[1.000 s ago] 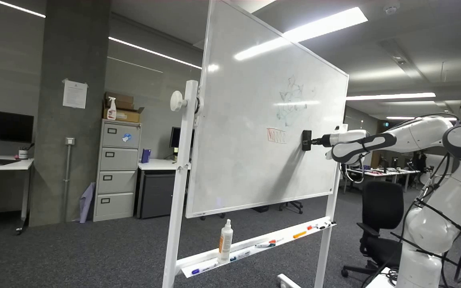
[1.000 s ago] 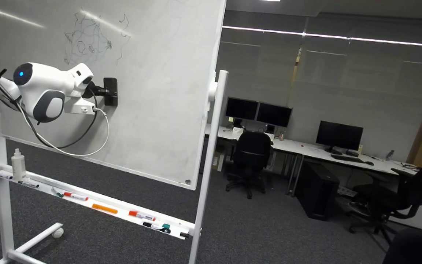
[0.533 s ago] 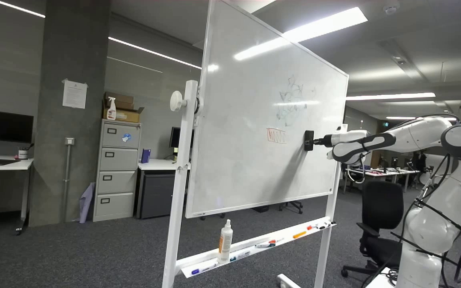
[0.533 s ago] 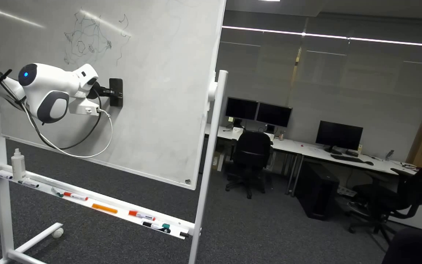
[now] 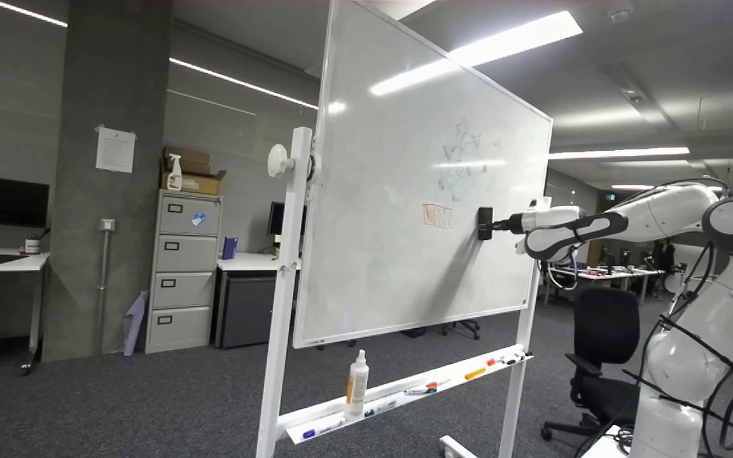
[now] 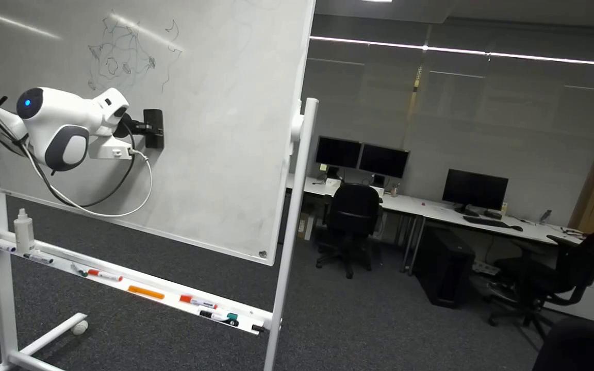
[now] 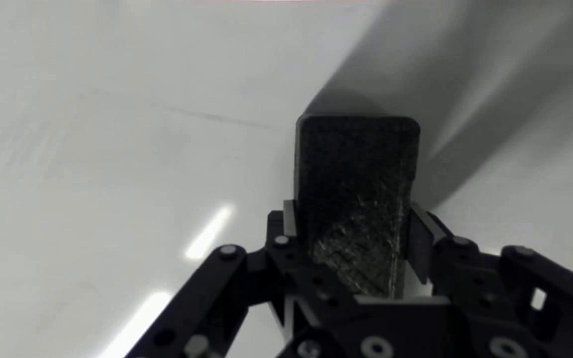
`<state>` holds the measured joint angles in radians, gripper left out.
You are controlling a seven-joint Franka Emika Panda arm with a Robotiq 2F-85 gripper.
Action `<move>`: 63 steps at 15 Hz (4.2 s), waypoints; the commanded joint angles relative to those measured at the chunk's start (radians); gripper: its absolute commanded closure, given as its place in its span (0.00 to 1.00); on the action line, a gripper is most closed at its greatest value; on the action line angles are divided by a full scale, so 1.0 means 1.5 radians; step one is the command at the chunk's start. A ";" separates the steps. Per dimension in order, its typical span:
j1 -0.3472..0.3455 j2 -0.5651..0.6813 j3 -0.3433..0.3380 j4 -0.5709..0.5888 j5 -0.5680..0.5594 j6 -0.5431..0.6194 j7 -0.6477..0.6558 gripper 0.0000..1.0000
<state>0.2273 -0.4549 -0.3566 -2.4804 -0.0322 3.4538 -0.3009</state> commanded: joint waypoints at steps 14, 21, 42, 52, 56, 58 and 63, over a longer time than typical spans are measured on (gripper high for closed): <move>-0.204 0.036 0.430 -0.004 0.007 -0.001 0.020 0.70; -0.197 0.020 0.429 -0.024 0.004 -0.003 0.024 0.45; -0.258 0.011 0.402 0.006 0.022 0.002 0.024 0.70; -0.349 0.019 0.572 0.029 0.045 0.002 0.022 0.70; -0.395 0.022 0.648 0.044 0.048 0.002 0.019 0.70; -0.419 0.021 0.684 0.051 0.048 0.002 0.019 0.70; -0.477 0.016 0.757 0.067 0.048 0.000 0.021 0.70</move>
<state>-0.4222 -0.4634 0.7115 -2.4433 0.0280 3.4522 -0.2638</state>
